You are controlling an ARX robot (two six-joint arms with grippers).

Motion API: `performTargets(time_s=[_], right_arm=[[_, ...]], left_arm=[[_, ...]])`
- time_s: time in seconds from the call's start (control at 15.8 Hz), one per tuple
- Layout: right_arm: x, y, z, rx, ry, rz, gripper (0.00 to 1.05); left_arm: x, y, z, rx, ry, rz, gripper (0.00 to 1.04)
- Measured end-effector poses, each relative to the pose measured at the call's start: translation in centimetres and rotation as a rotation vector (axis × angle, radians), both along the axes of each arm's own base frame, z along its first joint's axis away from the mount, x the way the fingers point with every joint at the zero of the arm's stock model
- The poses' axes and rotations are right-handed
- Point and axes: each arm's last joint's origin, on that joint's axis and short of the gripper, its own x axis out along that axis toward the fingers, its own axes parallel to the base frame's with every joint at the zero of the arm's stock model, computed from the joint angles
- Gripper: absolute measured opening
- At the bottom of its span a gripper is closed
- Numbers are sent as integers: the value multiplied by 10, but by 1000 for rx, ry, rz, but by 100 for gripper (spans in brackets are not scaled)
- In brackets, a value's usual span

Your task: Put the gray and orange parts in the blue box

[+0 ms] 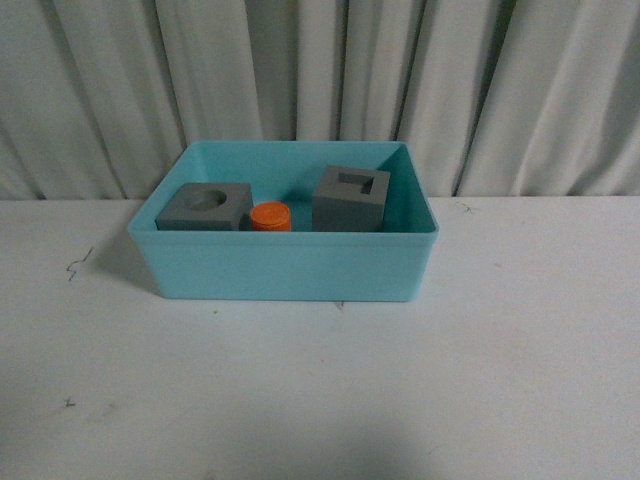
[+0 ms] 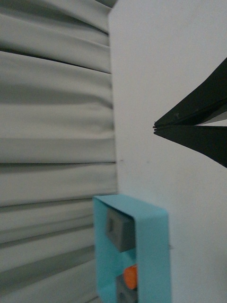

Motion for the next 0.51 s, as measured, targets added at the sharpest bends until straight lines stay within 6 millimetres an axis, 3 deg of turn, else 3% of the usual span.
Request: performTargets(time_s=[0.51], right_arm=[[-1,0,1,-3,-10,0,2]], left_arm=[[0,0,0,0,0,0,98]])
